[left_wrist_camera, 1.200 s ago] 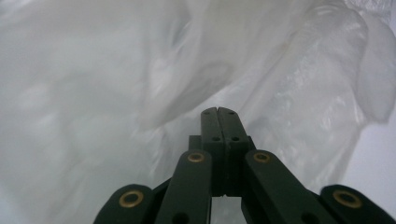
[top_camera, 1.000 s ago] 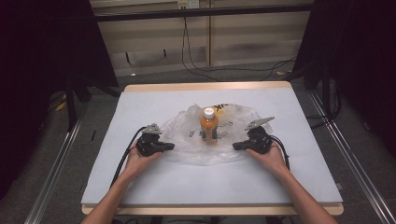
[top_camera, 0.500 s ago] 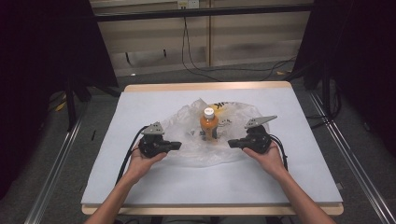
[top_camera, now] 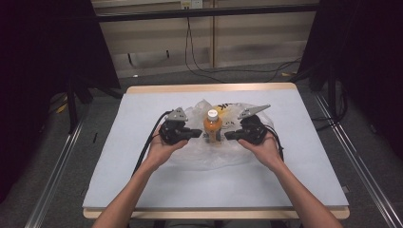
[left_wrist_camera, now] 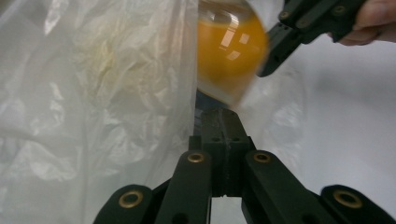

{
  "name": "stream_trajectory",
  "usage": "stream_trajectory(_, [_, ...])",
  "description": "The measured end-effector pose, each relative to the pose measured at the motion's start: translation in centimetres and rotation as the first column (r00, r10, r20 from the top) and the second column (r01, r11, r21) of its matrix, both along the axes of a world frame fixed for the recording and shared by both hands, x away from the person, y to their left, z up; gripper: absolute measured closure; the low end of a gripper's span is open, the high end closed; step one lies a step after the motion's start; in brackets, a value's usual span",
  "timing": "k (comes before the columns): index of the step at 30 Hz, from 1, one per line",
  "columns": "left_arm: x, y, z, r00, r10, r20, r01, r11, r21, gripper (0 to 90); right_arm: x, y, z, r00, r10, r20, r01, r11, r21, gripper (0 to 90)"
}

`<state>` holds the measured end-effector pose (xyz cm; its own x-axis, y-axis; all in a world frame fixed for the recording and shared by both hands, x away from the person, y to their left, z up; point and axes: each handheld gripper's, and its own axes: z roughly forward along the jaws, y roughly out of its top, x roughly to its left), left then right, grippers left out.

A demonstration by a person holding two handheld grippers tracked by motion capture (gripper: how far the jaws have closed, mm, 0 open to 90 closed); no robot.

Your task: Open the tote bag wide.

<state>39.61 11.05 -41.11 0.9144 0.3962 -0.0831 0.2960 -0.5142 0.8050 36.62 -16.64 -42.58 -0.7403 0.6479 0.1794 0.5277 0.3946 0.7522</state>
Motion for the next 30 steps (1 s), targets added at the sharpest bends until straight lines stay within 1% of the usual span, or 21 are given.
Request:
stream_trajectory(2, [1.0,-0.4,-0.3,1.0000,0.004,-0.007,-0.004,0.9996,0.028,90.0,1.3,-0.1,-0.3,0.9996,-0.019,-0.022,0.019,0.9998,-0.005,90.0])
stream_trajectory(3, [1.8,-0.9,-0.9,0.9999,0.004,-0.013,-0.003,0.9978,0.066,90.0,1.7,-0.1,-0.6,0.9990,-0.028,-0.034,0.027,0.9995,-0.014,90.0])
stream_trajectory(4, [1.8,-0.9,-0.9,0.9999,0.004,-0.013,-0.003,0.9978,0.066,90.0,1.7,-0.1,-0.6,0.9990,-0.028,-0.034,0.027,0.9995,-0.014,90.0])
stream_trajectory(6, [2.5,-1.5,-1.9,0.9992,0.017,-0.036,-0.013,0.9951,0.098,90.0,2.7,-0.1,-1.7,0.9974,-0.048,-0.054,0.046,0.9982,-0.039,90.0])
stream_trajectory(8, [2.7,-1.7,-2.4,0.9990,0.013,-0.043,-0.009,0.9946,0.104,90.0,3.0,0.0,-2.0,0.9966,-0.051,-0.064,0.049,0.9981,-0.038,90.0])
stream_trajectory(9, [2.9,-2.2,-3.2,0.9984,0.002,-0.056,0.006,0.9897,0.143,90.0,3.4,0.1,-2.6,0.9953,-0.053,-0.081,0.049,0.9976,-0.048,90.0])
stream_trajectory(10, [2.9,-2.2,-3.2,0.9984,0.002,-0.056,0.006,0.9897,0.143,90.0,3.4,0.1,-2.6,0.9953,-0.053,-0.081,0.049,0.9976,-0.048,90.0])
stream_trajectory(12, [2.9,-2.5,-4.0,0.9969,0.014,-0.077,0.000,0.9823,0.187,90.0,4.0,0.4,-3.3,0.9922,-0.049,-0.115,0.042,0.9973,-0.061,90.0])
stream_trajectory(14, [2.8,-2.4,-4.2,0.9957,0.013,-0.092,0.004,0.9832,0.183,90.0,4.2,0.5,-3.4,0.9919,-0.041,-0.120,0.033,0.9974,-0.065,90.0])
stream_trajectory(15, [2.8,-2.1,-4.4,0.9946,-0.002,-0.103,0.023,0.9786,0.205,90.0,4.3,0.7,-3.6,0.9897,-0.035,-0.139,0.025,0.9973,-0.069,90.0])
stream_trajectory(16, [2.4,-2.1,-4.6,0.9944,-0.008,-0.106,0.031,0.9752,0.219,90.0,4.4,0.8,-3.8,0.9890,-0.033,-0.144,0.022,0.9968,-0.076,90.0])
stream_trajectory(18, [1.6,-2.1,-5.1,0.9931,-0.030,-0.113,0.054,0.9756,0.213,90.0,4.7,1.1,-4.3,0.9841,-0.035,-0.174,0.015,0.9929,-0.118,90.0])
stream_trajectory(20, [0.6,-2.1,-5.4,0.9920,-0.054,-0.114,0.079,0.9705,0.228,90.0,4.7,1.3,-4.3,0.9810,-0.037,-0.191,0.015,0.9932,-0.116,90.0])
stream_trajectory(21, [-0.5,-2.4,-5.9,0.9907,-0.081,-0.109,0.104,0.9686,0.226,90.0,4.7,1.6,-4.3,0.9809,-0.032,-0.192,0.007,0.9910,-0.134,90.0])
stream_trajectory(22, [-0.5,-2.4,-5.9,0.9907,-0.081,-0.109,0.104,0.9686,0.226,90.0,4.7,1.7,-4.3,0.9791,-0.036,-0.200,0.008,0.9899,-0.142,90.0])
stream_trajectory(24, [-2.1,-3.0,-6.0,0.9865,-0.126,-0.105,0.148,0.9587,0.243,90.0,4.8,2.1,-4.2,0.9757,-0.038,-0.216,0.003,0.9868,-0.162,90.0])
stream_trajectory(25, [-2.1,-3.0,-6.0,0.9865,-0.126,-0.105,0.148,0.9587,0.243,90.0,5.0,2.2,-4.1,0.9747,-0.040,-0.220,0.002,0.9850,-0.173,90.0])
stream_trajectory(26, [-3.0,-3.5,-5.8,0.9860,-0.146,-0.079,0.163,0.9479,0.274,90.0,5.1,2.4,-4.0,0.9745,-0.042,-0.221,0.002,0.9841,-0.178,90.0])
stream_trajectory(27, [-3.5,-3.7,-5.7,0.9846,-0.158,-0.075,0.173,0.9425,0.286,90.0,5.3,2.6,-3.9,0.9743,-0.042,-0.221,0.001,0.9834,-0.182,90.0])
stream_trajectory(29, [-3.9,-3.9,-5.7,0.9833,-0.168,-0.068,0.181,0.9389,0.293,90.0,5.5,2.8,-3.6,0.9737,-0.044,-0.223,0.000,0.9813,-0.193,90.0])
stream_trajectory(30, [-4.2,-4.0,-5.6,0.9808,-0.183,-0.067,0.195,0.9318,0.306,90.0,5.7,3.0,-3.4,0.9717,-0.046,-0.232,0.000,0.9809,-0.194,90.0])
